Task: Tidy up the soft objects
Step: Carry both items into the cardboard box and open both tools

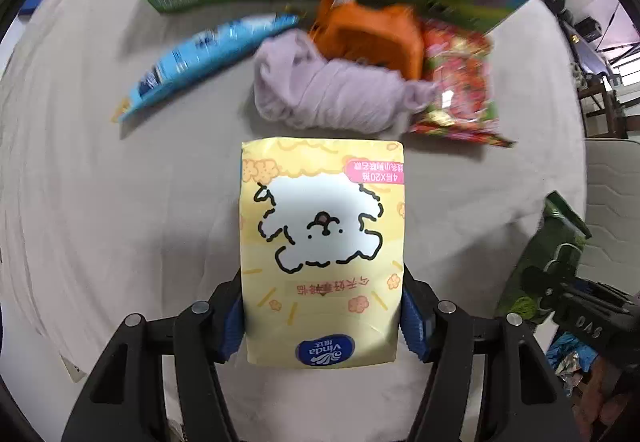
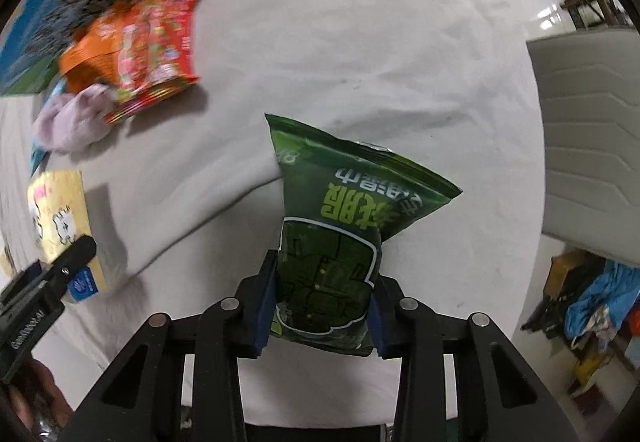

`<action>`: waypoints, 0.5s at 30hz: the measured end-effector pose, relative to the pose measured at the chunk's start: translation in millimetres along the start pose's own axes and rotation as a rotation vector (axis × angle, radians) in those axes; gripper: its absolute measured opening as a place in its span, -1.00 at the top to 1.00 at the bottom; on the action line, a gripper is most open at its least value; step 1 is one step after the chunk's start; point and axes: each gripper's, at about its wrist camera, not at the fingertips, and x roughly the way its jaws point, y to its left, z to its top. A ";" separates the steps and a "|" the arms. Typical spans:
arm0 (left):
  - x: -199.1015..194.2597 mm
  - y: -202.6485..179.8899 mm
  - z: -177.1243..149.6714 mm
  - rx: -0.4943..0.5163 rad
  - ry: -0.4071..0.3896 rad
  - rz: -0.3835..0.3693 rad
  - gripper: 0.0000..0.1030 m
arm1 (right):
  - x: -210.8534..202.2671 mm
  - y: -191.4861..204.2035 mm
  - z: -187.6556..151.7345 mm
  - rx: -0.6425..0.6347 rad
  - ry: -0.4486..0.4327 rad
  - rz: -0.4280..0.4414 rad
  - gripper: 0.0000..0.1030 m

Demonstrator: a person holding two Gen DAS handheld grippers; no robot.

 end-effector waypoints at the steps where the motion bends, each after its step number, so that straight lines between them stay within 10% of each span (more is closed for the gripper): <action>1: -8.0 -1.0 0.0 -0.003 -0.016 -0.006 -0.18 | -8.5 1.7 -3.6 -0.019 -0.011 0.008 0.24; 15: -147.9 -25.1 74.5 0.031 -0.302 -0.122 -0.18 | -187.0 60.6 17.4 -0.216 -0.278 0.114 0.25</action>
